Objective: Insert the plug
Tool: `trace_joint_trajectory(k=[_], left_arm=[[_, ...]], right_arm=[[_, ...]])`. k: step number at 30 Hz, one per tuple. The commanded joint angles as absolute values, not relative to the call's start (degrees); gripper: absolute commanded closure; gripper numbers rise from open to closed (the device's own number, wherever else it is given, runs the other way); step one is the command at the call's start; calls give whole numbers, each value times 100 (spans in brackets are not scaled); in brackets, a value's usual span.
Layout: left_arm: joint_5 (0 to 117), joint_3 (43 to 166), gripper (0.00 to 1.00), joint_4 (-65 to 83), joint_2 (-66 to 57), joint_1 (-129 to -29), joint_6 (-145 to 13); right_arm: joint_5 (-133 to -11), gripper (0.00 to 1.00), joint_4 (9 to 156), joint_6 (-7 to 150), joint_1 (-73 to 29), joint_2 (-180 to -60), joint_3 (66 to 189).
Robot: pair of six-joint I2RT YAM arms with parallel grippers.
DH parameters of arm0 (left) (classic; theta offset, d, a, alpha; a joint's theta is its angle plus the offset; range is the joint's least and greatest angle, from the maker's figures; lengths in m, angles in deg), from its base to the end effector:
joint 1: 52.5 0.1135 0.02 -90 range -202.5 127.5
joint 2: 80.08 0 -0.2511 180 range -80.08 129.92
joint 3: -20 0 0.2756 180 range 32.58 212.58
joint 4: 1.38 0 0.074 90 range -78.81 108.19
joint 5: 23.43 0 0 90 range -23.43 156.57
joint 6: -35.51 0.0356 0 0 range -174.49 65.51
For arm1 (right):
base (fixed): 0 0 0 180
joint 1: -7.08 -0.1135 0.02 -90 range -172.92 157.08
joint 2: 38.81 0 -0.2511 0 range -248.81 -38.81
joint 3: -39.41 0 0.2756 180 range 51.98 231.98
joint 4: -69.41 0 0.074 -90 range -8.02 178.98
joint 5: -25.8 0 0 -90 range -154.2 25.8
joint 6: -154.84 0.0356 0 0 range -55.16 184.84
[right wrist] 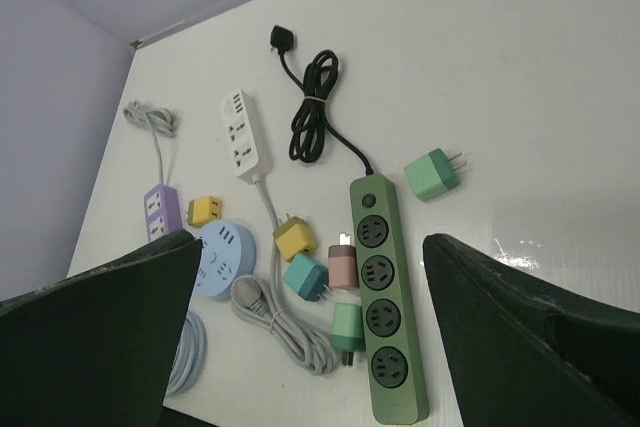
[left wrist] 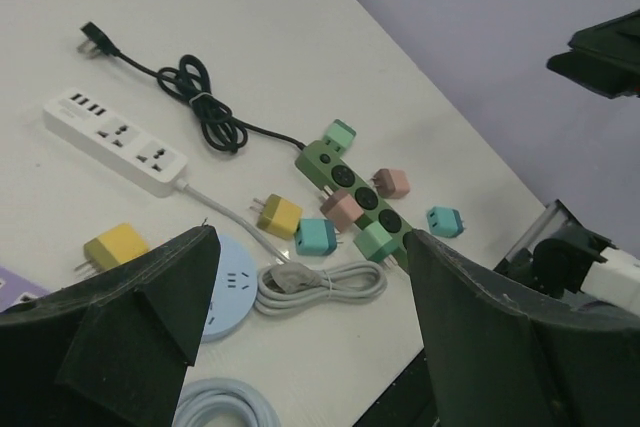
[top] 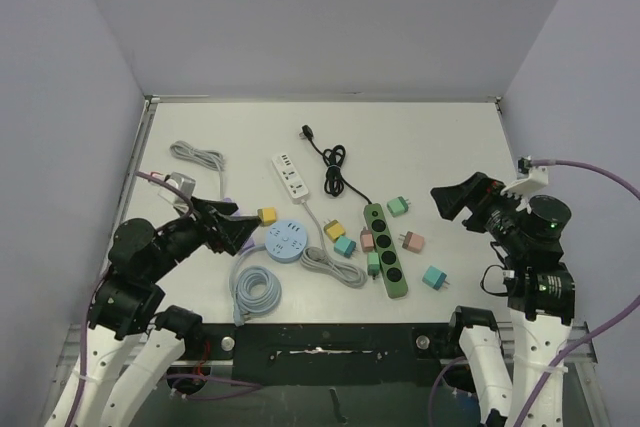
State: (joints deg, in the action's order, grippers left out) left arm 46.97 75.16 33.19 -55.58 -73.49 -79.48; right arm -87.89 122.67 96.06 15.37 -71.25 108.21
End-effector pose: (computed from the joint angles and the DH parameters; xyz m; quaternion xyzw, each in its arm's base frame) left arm 0.1226 -0.0598 0.3508 0.0910 0.7238 -0.3772 0.5706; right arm 0.1327 -0.0049 0.3806 0.1507 0.7813 0.2775 0.5384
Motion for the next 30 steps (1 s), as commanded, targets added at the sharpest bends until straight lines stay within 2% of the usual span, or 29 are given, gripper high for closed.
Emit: trace_joint_trajectory(k=[1, 6, 10, 12, 15, 19, 24, 27, 30], left_arm=[[3959, 7198, 26, 2053, -5214, -7556, -8361], [3794, 6866, 26, 1497, -4699, -7616, -8558], [3754, 6582, 26, 1080, -4191, -7621, -8586], [4102, 6451, 27, 756, -3904, -7629, -9215], [4231, 6358, 27, 407, -3522, -7639, -9334], [4441, 6406, 27, 158, -3051, -7667, -9344], [4503, 6507, 27, 81, -2719, -7692, -9265], [4497, 6510, 27, 69, -2620, -7701, -9308], [4503, 6505, 27, 48, -2605, -7718, -9347]], right_arm=[[-9467, 2, 11598, 9717, 1587, -7309, 10220], [-8907, 7, 11677, 9692, 1391, -7852, 9749], [-7517, 10, 11735, 9813, 725, -8562, 9594], [-6839, 11, 11634, 9975, 220, -9070, 9530], [-5853, 12, 11617, 10289, -386, -9921, 9617], [-4962, 12, 11755, 10858, -865, -10790, 9734], [-4479, 18, 11614, 11335, -1065, -11141, 9546], [-4634, 26, 11397, 11290, -1065, -11230, 9479], [-4859, 29, 11279, 11255, -1066, -11391, 9460]])
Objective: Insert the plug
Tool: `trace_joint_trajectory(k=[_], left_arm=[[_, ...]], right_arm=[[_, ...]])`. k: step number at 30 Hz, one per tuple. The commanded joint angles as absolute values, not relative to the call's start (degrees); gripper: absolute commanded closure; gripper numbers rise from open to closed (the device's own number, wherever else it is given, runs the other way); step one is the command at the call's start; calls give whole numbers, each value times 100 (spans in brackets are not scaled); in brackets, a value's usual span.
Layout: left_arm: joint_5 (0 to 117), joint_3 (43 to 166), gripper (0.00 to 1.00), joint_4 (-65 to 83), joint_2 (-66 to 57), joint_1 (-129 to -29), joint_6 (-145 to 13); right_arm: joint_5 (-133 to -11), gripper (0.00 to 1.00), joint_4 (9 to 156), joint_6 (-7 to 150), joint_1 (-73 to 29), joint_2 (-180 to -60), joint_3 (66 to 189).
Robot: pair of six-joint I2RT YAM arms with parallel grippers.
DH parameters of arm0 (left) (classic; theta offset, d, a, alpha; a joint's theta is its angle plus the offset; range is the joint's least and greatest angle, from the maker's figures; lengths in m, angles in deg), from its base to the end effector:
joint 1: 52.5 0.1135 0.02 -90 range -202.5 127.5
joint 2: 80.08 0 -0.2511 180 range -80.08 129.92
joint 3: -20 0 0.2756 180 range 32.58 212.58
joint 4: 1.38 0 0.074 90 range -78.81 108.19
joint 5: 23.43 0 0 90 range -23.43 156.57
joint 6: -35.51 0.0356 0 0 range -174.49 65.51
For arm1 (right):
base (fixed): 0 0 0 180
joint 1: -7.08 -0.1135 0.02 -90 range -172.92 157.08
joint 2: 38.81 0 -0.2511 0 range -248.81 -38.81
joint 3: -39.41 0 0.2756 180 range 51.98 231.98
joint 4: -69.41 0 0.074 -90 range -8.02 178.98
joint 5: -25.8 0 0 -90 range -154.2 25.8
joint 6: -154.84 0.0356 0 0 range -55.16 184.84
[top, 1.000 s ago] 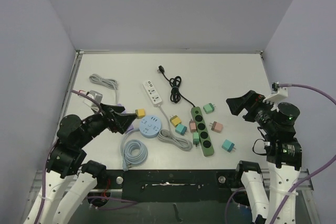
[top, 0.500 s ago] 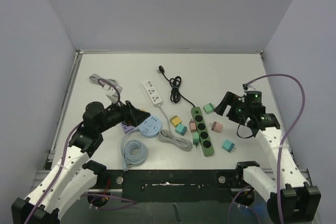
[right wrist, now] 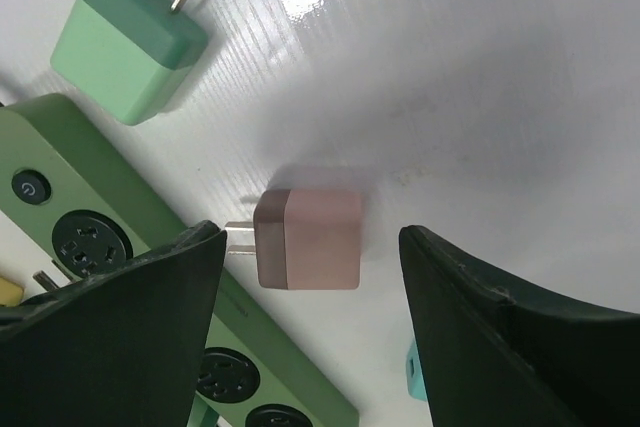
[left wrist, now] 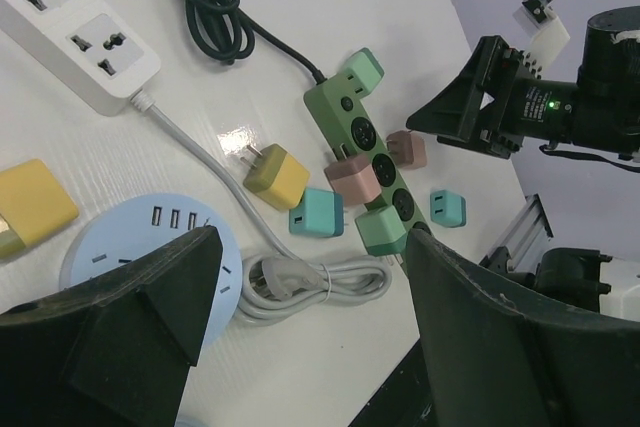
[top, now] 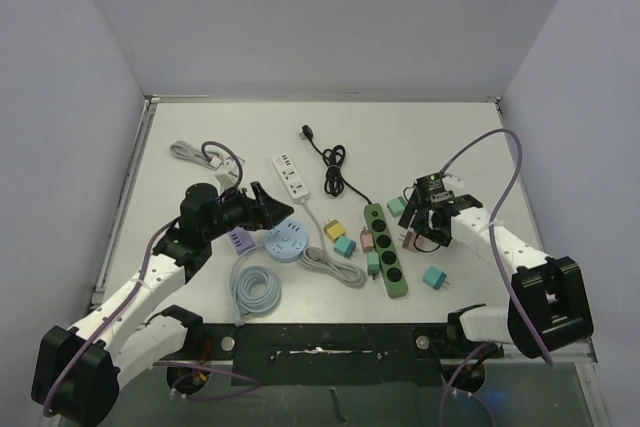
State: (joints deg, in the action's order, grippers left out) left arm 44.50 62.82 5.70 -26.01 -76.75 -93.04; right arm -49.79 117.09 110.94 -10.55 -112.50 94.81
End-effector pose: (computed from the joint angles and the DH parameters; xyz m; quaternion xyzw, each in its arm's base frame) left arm 0.2175 -0.1126 0.2294 0.0121 0.8035 -0.4318 0.4096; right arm 0.2460 0.0689 0.1689 0.2639 0.9342 0.0048 0.2402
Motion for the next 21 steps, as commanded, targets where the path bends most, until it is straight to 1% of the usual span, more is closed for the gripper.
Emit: trace_joint_trajectory(k=[1, 4, 6, 8, 13, 15, 21], left_arm=[[4523, 6497, 27, 43, -2609, -7727, -9370], [4556, 6461, 27, 21, -2635, -7752, -9444], [4568, 6428, 27, 27, -2639, -7771, -9472], [4582, 6407, 27, 34, -2633, -7781, -9505], [4474, 6429, 27, 65, -2591, -7820, -9537], [4443, 6411, 27, 23, -2570, -7853, -9601], [4481, 6512, 27, -364, -2165, -8100, -10120]], right_arm=[[-4909, 30, 11251, 11279, -1067, -11453, 9435], [-5035, 32, 11110, 11304, -1067, -11515, 9290], [-5078, 36, 11035, 11317, -1068, -11539, 9231], [-5084, 42, 10976, 11310, -1064, -11573, 9207], [-5187, 62, 10878, 11178, -1063, -11618, 9253], [-5234, 64, 10898, 11104, -1067, -11520, 9306], [-5507, 63, 11071, 10964, -1160, -11009, 9713]])
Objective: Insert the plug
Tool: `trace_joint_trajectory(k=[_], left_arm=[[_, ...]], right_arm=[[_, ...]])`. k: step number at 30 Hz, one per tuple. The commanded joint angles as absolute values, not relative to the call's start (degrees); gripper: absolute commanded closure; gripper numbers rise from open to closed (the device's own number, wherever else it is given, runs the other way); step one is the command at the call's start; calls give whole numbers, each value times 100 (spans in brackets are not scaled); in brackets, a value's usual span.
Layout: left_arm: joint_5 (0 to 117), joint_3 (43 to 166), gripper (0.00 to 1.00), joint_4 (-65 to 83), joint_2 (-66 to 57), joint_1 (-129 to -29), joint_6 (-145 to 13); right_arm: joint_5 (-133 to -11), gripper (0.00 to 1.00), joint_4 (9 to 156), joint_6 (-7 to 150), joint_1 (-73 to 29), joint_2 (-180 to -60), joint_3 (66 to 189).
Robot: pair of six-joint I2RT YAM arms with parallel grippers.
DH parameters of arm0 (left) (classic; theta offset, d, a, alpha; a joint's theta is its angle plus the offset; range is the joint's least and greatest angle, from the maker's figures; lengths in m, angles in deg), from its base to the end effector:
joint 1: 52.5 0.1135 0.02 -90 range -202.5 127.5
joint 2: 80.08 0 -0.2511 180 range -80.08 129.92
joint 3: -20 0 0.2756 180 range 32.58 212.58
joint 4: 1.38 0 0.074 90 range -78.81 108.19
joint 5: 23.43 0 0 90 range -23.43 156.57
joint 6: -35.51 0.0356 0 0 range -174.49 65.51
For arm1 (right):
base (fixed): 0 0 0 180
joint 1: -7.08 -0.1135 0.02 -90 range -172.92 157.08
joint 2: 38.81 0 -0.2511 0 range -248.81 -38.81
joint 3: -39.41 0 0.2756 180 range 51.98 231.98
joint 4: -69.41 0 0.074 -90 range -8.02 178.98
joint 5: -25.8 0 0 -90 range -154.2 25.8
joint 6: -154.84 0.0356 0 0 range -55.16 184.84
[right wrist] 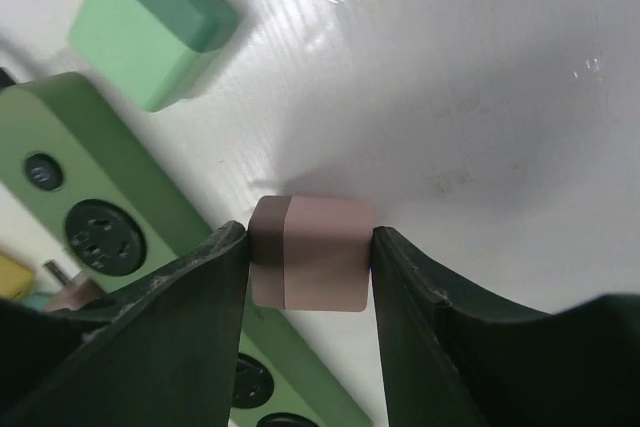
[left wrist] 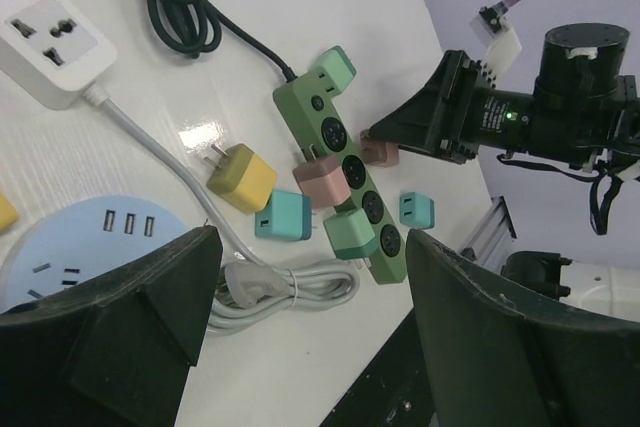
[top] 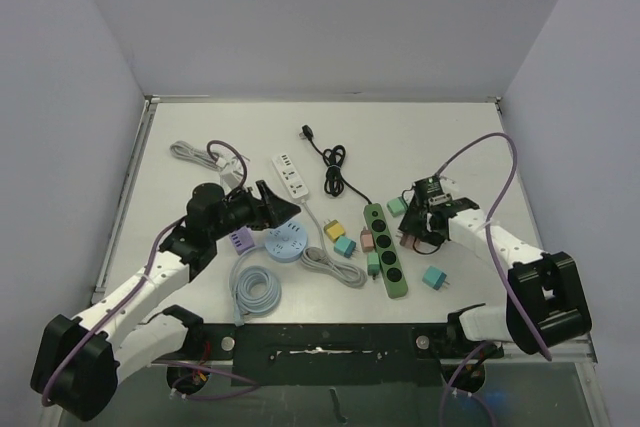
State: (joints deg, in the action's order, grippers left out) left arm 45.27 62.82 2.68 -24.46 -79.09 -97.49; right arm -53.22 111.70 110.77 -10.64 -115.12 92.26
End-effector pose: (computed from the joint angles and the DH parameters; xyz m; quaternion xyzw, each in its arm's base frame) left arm 0.2173 -0.1233 0.2286 -0.0037 0.7969 -0.4560 0.3961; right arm 0.2480 0.0721 0.1484 0.2567 0.9390 0.0308 0.2270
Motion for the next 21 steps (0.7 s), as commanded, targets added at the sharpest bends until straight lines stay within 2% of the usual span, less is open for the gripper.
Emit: trace_joint_trajectory(k=[1, 6, 13, 18, 21], left_arm=[[4549, 6601, 27, -392, -2026, -8197, -10181], [4648, 6900, 27, -912, -1172, -8760, -10546], [4789, 7304, 27, -1954, 24, -9407, -10677], [4967, 7151, 28, -2522, 545, -9558, -10914], [5029, 6848, 32, -2980, 602, -9564, -11124]], right_arm=[[-5578, 62, 11041, 10983, -1228, -10914, 9776], [-6198, 59, 10575, 11135, -1558, -10660, 9861], [-6460, 57, 9980, 11549, -2448, -10874, 9998], [-6611, 56, 9550, 11878, -2893, -11118, 10071], [-6580, 56, 9450, 12050, -2939, -11158, 10031]])
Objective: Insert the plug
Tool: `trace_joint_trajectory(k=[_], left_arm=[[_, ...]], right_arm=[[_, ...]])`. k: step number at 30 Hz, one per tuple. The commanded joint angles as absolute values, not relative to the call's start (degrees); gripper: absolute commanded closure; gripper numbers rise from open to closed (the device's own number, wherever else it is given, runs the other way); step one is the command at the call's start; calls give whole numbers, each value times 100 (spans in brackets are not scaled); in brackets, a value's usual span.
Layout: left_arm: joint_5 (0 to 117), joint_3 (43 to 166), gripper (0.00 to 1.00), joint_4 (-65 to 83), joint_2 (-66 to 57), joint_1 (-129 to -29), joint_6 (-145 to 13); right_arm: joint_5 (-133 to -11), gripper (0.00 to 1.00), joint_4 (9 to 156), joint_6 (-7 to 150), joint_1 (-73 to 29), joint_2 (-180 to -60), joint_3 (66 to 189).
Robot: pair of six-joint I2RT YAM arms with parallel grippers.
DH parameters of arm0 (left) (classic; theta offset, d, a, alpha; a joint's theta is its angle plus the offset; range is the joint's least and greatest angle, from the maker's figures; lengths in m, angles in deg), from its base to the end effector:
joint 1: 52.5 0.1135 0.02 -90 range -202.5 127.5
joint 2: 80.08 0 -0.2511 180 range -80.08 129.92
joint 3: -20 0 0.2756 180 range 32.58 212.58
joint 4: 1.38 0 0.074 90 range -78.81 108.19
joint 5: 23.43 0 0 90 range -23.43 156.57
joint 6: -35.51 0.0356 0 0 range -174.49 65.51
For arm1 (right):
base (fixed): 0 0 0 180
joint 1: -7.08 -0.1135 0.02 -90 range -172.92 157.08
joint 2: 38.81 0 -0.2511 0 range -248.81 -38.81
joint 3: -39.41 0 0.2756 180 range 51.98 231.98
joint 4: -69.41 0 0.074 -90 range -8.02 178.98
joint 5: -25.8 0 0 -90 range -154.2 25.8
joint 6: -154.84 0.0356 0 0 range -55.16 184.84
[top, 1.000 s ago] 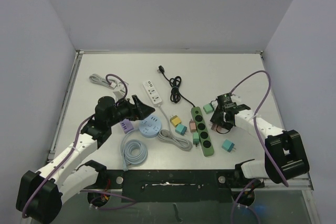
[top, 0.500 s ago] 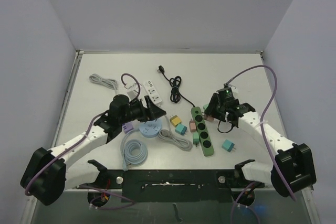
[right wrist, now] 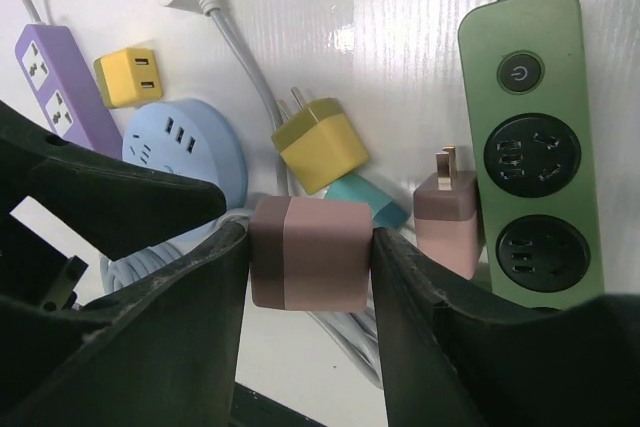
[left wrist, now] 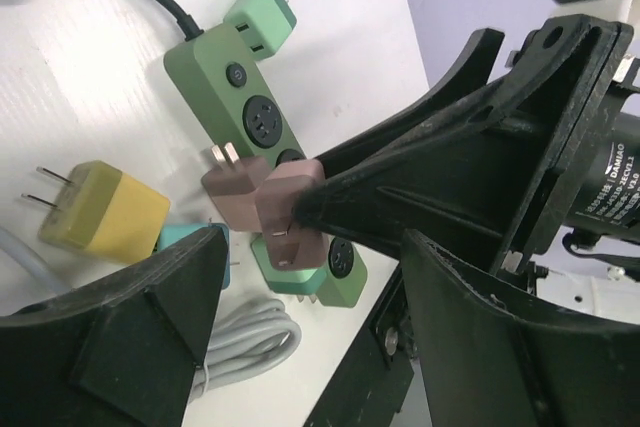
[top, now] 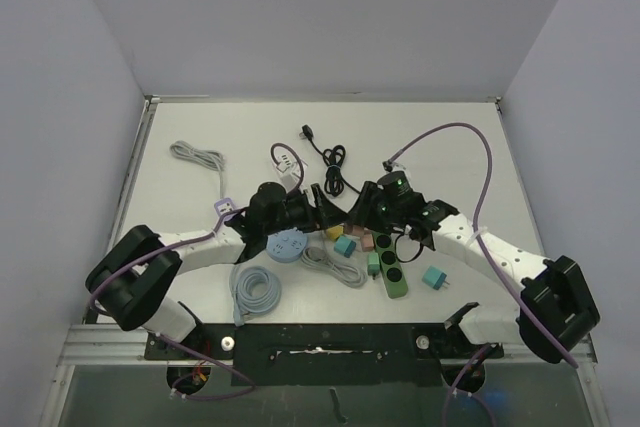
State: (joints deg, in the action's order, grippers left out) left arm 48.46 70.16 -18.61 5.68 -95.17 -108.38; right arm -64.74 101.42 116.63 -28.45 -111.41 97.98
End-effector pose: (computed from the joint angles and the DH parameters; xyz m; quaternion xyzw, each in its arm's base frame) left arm 0.2336 -0.2304 0.1695 0.0134 0.8060 -0.5163 0.2893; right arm 0.2345 0.1679 0.2074 0.1294 0.9182 0.2616 0.2678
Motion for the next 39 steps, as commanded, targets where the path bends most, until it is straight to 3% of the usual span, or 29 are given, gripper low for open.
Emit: trace_joint_trajectory(k=[1, 8, 17, 31, 39], left_arm=[[5046, 6763, 33, -3059, 583, -9572, -11165], [4944, 6343, 45, -3221, 278, -9574, -11267], [5451, 5771, 43, -3282, -507, -9582, -11054], [4901, 6315, 39, -3854, 362, -9379, -11036], [4630, 6374, 50, -4015, 553, -9328, -11197]], right_arm=[[-6581, 56, 9394, 12086, -2938, -11150, 9997], [-6517, 55, 9309, 12200, -2935, -11272, 9979], [-6420, 55, 9228, 12262, -2861, -11278, 9868], [-7144, 53, 9046, 11824, -2902, -11302, 10085], [-7442, 52, 9038, 11696, -2904, -11322, 10018]])
